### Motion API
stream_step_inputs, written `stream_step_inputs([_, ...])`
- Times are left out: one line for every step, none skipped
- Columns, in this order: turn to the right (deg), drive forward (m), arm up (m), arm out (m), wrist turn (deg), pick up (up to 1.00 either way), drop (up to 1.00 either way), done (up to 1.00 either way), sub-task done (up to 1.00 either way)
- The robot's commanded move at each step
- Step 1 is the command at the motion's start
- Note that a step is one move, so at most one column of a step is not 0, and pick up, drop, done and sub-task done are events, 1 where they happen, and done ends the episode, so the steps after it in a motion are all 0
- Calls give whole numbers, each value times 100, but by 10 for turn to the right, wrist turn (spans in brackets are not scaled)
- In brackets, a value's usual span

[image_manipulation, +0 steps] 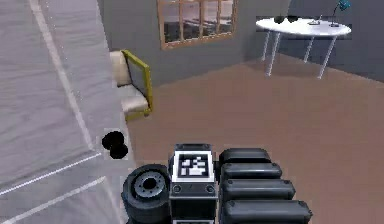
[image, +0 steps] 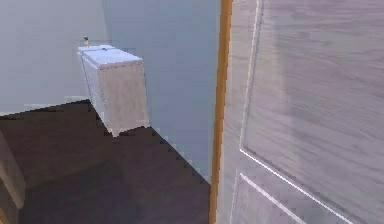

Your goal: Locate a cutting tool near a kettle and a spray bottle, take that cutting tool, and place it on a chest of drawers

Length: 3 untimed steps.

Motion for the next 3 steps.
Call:
stream_step_inputs([-90,0,0,0,0,0,0,0,0])
stream_step_inputs([0,75,0,0,0,0,0,0,0])
stream_step_inputs([-330,0,0,0,0,0,0,0,0])
